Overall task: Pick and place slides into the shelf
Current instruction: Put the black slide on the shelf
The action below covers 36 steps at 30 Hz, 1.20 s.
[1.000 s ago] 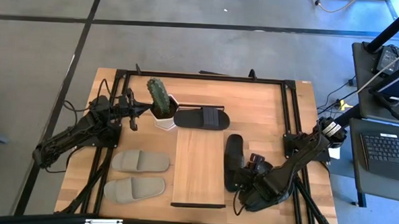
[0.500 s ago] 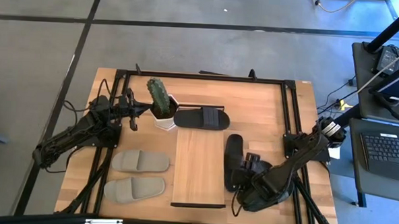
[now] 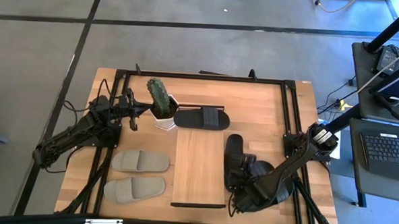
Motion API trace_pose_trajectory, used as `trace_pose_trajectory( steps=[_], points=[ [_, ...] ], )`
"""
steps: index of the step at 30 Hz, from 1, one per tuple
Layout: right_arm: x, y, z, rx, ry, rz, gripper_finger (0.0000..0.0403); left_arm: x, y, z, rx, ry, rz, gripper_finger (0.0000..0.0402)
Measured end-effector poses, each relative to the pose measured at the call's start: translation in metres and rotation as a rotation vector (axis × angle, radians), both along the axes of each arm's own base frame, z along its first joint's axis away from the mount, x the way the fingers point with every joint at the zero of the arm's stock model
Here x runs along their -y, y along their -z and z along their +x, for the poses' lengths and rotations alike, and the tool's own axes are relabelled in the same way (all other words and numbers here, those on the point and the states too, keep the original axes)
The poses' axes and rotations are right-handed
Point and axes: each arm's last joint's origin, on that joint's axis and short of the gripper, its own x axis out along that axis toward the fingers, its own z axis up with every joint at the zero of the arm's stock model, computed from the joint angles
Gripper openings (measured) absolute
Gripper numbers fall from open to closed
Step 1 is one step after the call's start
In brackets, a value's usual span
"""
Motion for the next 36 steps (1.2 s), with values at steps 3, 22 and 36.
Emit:
trace_pose_trajectory(
  steps=[3,22,36],
  points=[
    [0.001,0.002,-0.001,-0.01,-0.001,-0.036,0.0215,0.0,0.0,0.0,0.0,0.0,0.0,0.0],
    [0.002,0.014,-0.001,-0.048,0.027,-0.097,0.0214,0.0,0.0,0.0,0.0,0.0,0.0,0.0],
    [0.002,0.014,-0.002,-0.047,0.029,-0.1,0.0047,0.0,0.0,0.0,0.0,0.0,0.001,0.0]
  ],
)
